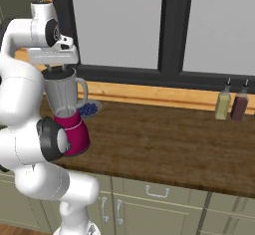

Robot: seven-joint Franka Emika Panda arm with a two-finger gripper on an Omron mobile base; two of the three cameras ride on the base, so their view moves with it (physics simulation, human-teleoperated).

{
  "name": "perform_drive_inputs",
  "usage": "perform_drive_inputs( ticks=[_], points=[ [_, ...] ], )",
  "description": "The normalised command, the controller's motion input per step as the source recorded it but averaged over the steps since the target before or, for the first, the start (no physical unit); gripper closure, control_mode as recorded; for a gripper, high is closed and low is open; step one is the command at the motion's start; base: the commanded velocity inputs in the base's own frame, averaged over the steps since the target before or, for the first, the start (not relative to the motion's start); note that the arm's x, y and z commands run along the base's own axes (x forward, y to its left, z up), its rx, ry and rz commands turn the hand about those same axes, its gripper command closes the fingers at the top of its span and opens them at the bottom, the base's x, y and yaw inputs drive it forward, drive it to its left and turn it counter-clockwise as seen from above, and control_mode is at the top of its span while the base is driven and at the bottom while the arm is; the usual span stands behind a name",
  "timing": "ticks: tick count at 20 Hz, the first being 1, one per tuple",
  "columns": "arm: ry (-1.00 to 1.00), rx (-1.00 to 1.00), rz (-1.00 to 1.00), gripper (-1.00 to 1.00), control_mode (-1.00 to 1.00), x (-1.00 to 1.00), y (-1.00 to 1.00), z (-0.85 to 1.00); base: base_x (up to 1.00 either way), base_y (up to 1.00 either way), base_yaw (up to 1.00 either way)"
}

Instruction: Close the lid blender by securely placing the lid on top.

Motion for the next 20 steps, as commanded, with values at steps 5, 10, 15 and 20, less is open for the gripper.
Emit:
perform_drive_inputs(
  ticks=[5,10,15,20],
  points=[
    [0.01,-0.03,0.00,-1.00,-1.00,-0.04,0.00,-0.35,0.00,0.00,0.00],
    [0.00,0.00,0.00,-1.00,-1.00,-0.49,-0.01,-0.15,0.00,0.00,0.00],
    [0.00,0.00,-0.02,-1.00,-1.00,-0.79,-0.07,-0.13,0.00,0.00,0.00],
    [-0.02,0.00,-0.05,-1.00,-1.00,-0.94,-0.19,-0.04,0.00,0.00,0.00]
  ],
)
